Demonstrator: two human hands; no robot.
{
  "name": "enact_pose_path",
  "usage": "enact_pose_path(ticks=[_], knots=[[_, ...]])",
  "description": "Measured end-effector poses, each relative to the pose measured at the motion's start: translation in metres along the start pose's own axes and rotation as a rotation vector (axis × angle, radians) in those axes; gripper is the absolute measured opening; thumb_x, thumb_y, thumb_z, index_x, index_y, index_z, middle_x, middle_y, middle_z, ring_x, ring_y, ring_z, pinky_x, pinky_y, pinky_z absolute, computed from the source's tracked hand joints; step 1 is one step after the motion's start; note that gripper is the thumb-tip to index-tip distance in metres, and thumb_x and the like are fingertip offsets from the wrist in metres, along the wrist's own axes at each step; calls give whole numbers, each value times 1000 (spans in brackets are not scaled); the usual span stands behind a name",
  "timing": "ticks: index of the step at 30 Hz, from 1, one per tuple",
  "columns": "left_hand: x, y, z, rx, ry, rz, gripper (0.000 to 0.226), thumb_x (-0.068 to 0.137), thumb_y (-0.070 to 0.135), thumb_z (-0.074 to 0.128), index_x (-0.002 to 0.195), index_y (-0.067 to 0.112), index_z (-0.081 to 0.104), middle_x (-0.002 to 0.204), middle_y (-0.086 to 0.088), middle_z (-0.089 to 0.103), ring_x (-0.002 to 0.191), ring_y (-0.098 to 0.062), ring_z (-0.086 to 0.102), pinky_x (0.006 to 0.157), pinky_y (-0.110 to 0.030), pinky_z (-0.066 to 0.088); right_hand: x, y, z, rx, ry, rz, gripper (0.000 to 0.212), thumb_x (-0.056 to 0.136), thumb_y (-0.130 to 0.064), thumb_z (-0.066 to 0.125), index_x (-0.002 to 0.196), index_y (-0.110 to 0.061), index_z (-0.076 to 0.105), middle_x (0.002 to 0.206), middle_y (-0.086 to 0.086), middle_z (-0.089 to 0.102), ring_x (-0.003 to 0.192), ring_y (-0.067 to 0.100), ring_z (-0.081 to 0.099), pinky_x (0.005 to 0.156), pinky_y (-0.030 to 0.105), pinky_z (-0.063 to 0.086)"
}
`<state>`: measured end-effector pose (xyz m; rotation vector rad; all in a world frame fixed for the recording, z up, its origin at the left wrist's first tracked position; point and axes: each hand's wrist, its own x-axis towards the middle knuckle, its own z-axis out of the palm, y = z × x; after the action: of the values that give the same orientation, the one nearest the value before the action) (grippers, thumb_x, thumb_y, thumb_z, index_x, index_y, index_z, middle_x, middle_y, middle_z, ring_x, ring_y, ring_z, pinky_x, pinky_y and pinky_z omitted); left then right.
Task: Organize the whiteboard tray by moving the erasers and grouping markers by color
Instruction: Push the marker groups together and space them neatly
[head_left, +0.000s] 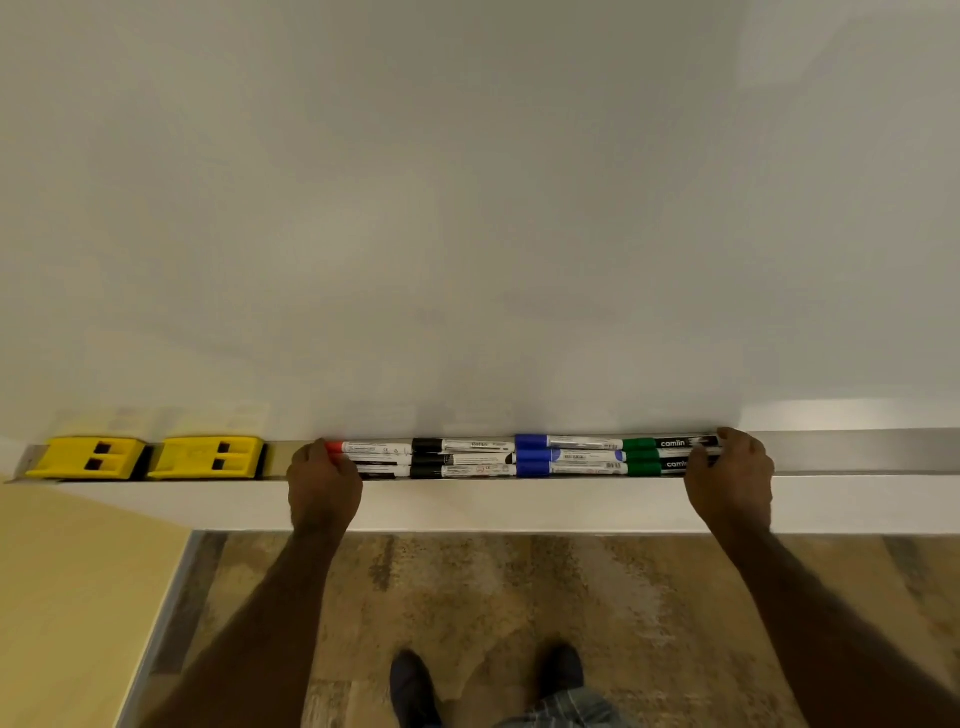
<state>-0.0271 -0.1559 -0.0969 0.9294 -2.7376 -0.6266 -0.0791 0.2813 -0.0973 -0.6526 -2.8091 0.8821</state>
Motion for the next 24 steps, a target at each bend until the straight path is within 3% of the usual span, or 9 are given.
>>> enact_pose_path(ticks=[5, 8, 12, 15, 24], knots=[[-3, -4, -2, 5, -17, 21, 31, 90, 14, 57, 115, -5, 55, 113, -27, 61, 103, -42, 56, 88, -51, 50, -5, 1, 2, -8, -2, -2, 43, 89, -24, 59, 123, 1, 49, 128, 26, 52, 117, 43, 46, 96, 51, 42], [-12, -9, -2, 99, 35, 109, 45, 92, 26, 54, 126, -2, 48, 126, -27, 56, 114, -43, 53, 94, -54, 48, -16, 5, 4, -130, 24, -110, 56, 91, -37, 55, 131, -1, 41, 141, 25, 42, 130, 42, 38, 105, 55, 36], [-29, -19, 7, 295, -16, 373, 68, 95, 52, 33, 147, 9, 27, 156, -16, 26, 144, -32, 24, 115, -47, 25, -34, 16, 13, -349, -38, -352, 73, 96, -55, 29, 148, -4, 22, 157, 18, 21, 145, 35, 19, 116, 48, 18], [-35, -27, 18, 362, -109, 481, 76, 93, 61, 21, 152, 14, 9, 161, -5, 4, 148, -23, 4, 118, -42, 14, -43, 23, 23, -454, -128, -482, 79, 93, -60, 15, 152, -9, 7, 161, 10, 4, 149, 26, 2, 119, 42, 8], [-36, -34, 27, 357, -198, 452, 80, 92, 67, 17, 153, 17, 1, 163, -3, 0, 149, -19, 0, 120, -41, 15, -42, 31, 30, -500, -205, -511, 80, 92, -63, 7, 152, -11, 3, 161, 7, -2, 149, 21, -5, 120, 41, 7]])
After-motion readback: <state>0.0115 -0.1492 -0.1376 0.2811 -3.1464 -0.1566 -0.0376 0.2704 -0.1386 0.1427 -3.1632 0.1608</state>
